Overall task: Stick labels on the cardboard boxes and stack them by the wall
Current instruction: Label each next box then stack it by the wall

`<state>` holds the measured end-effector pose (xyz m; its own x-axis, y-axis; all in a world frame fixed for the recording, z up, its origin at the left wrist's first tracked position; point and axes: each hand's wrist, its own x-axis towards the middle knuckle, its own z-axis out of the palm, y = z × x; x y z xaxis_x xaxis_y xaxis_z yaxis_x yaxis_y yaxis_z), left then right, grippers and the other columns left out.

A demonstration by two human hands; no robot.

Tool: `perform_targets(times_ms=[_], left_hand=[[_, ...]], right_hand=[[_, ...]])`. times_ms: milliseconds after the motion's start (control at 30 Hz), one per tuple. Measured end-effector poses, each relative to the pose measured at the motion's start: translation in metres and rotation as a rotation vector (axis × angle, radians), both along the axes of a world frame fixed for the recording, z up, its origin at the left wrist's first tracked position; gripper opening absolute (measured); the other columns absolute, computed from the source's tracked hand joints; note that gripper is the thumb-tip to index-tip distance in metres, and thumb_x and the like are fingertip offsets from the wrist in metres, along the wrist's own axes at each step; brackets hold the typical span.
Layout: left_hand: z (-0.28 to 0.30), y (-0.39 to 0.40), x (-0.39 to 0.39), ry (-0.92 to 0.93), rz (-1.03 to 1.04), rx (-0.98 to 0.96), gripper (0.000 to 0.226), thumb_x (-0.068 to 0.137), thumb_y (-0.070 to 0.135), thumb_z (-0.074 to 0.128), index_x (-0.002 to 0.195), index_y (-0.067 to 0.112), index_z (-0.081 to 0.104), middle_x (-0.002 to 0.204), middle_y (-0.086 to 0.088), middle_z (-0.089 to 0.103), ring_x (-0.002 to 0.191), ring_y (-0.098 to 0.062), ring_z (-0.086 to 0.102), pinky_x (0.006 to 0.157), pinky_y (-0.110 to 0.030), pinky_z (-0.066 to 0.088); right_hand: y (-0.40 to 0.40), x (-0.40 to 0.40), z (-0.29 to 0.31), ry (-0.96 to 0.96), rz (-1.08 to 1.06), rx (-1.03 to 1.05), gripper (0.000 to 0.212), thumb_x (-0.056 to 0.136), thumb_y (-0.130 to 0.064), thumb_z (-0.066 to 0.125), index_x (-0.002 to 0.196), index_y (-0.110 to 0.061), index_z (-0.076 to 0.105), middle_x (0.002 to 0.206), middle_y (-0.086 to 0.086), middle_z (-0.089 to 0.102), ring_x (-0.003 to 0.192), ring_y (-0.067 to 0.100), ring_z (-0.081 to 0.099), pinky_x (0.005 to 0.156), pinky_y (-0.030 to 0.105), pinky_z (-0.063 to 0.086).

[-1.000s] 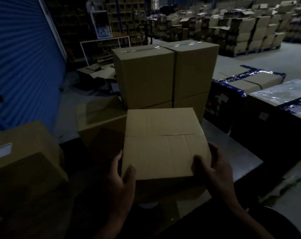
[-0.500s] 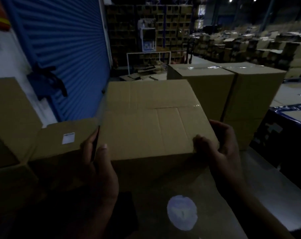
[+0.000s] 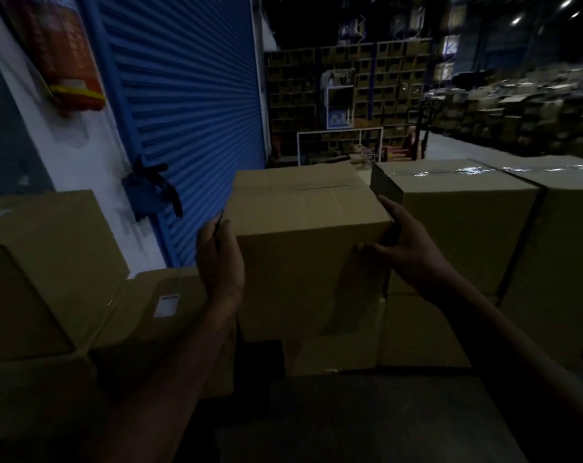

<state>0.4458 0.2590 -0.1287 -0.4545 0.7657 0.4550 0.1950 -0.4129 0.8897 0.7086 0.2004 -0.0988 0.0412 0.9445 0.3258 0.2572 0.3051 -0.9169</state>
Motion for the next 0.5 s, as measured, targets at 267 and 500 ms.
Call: perform_targets(times_ms=[267, 500], left_hand=[[-0.001, 0.075, 0.034, -0.006, 0.000, -0.053, 0.038, 0.102, 0.036, 0.044, 0.113, 0.004, 0.061, 0.094, -0.008, 0.058, 0.085, -0.021, 0.056, 0.065, -0.027, 0.036], [-0.012, 0.108, 0.062, -0.030, -0.028, -0.081, 0.048, 0.096, 0.046, 0.043, 0.112, 0.005, 0.061, 0.108, -0.019, 0.062, 0.098, -0.032, 0.059, 0.079, -0.045, 0.047]], right_hand=[[0.074, 0.023, -0.006, -0.339, -0.361, 0.264, 0.076, 0.075, -0.008, 0.075, 0.142, -0.017, 0.039, 0.138, 0.001, 0.051, 0.119, 0.010, 0.050, 0.096, 0.030, 0.048], [0.108, 0.045, -0.010, -0.697, -0.465, 0.361, 0.051, 0.078, -0.015, 0.075, 0.125, -0.013, 0.056, 0.122, 0.009, 0.061, 0.106, 0.022, 0.059, 0.090, 0.036, 0.052]])
